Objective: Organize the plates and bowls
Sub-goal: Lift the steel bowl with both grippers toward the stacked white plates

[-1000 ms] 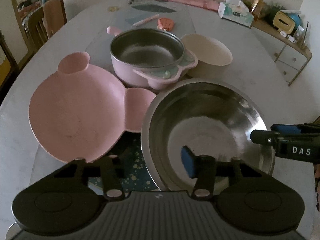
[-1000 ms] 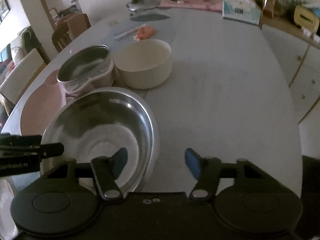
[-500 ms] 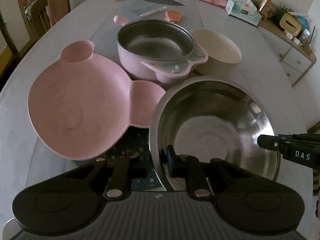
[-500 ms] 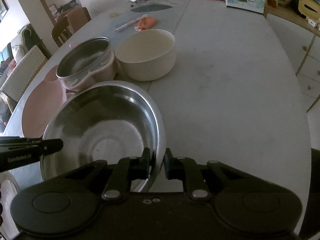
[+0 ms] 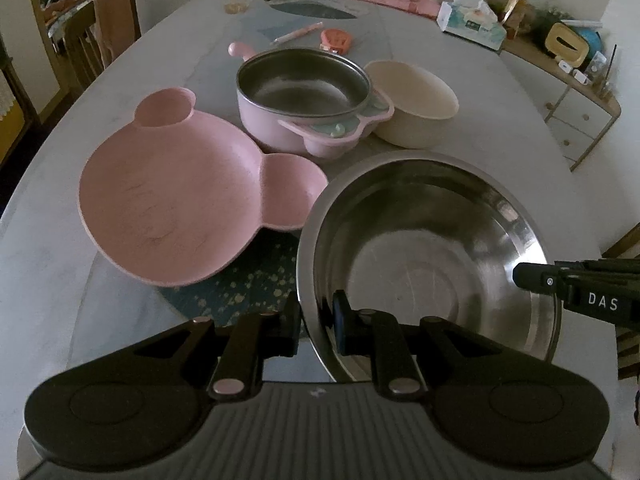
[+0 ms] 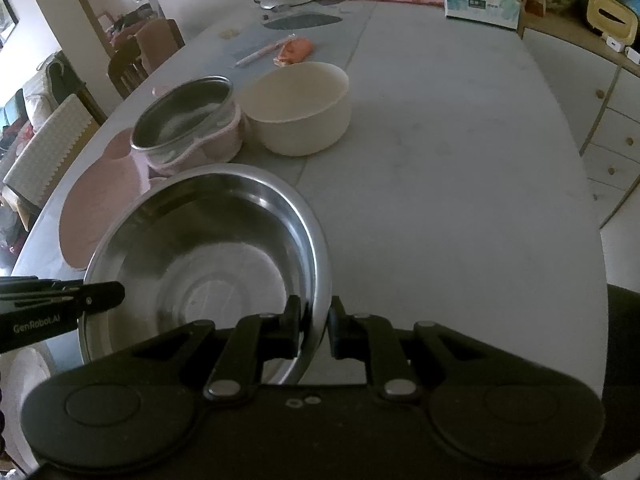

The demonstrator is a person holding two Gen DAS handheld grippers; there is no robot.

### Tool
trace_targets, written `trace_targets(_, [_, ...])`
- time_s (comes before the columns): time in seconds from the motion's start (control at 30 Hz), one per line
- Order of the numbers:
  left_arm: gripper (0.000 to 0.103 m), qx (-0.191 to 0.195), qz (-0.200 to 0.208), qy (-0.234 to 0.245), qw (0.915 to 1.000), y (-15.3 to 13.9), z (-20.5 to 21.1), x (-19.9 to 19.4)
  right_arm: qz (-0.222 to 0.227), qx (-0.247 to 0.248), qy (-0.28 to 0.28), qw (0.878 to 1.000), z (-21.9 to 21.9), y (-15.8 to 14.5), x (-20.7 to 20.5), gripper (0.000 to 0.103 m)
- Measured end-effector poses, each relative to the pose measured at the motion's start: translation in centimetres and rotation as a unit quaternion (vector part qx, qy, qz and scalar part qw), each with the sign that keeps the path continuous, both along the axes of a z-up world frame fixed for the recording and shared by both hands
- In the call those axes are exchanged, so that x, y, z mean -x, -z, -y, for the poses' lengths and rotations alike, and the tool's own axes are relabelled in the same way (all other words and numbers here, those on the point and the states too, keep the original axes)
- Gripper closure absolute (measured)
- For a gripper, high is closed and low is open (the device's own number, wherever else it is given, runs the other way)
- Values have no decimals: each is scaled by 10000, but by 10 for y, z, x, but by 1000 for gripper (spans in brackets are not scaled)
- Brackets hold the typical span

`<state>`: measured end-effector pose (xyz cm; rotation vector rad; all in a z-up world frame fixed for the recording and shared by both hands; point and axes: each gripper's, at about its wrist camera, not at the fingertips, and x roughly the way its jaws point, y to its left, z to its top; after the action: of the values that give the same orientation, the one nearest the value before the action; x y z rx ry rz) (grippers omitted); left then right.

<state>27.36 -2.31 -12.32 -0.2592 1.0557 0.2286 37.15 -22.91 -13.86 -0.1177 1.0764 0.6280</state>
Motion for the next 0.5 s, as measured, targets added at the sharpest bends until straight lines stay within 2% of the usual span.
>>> trace_targets(0.5, [88,8,168,-55,9998,-37,-18,60,220,-79,-166,9996,-14,-40,53,89])
